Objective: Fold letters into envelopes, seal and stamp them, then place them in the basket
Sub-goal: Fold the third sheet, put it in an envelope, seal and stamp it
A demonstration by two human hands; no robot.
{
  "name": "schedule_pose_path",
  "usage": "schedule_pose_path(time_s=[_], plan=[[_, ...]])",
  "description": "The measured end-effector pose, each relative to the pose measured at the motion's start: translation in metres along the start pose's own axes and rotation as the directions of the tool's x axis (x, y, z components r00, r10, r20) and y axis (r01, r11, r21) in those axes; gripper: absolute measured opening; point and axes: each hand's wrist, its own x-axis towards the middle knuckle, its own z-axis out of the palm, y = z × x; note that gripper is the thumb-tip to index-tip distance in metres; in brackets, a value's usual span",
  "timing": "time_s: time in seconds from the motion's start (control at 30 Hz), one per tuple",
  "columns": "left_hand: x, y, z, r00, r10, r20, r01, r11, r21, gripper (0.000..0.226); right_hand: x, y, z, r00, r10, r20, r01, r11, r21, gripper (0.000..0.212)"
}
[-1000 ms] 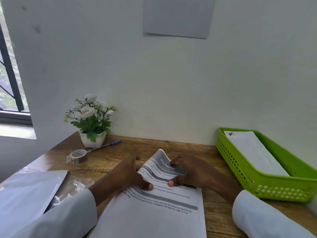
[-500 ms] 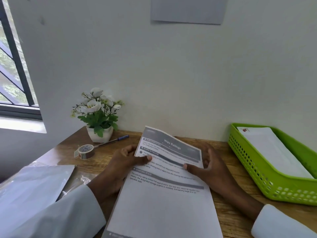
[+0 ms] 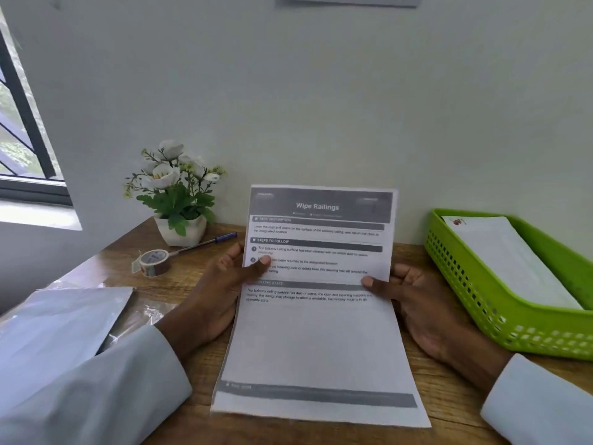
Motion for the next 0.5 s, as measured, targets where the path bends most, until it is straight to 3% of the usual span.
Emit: schedule_pose_path(time_s=[0.13, 0.5], plan=[[0.001, -0.002, 0.003, 0.998, -0.005, 0.055, 0.001, 0.997, 0.072, 0.047, 0.002, 0.001, -0.002, 0.998, -0.044, -0.050, 0.049, 0.995, 0.091, 0.043], [-0.001, 0.009, 0.006, 0.997, -0.048, -0.061, 0.052, 0.996, 0.076, 0.031, -0.002, -0.002, -0.001, 0.997, -0.082, -0.018, 0.083, 0.993, 0.080, 0.036]])
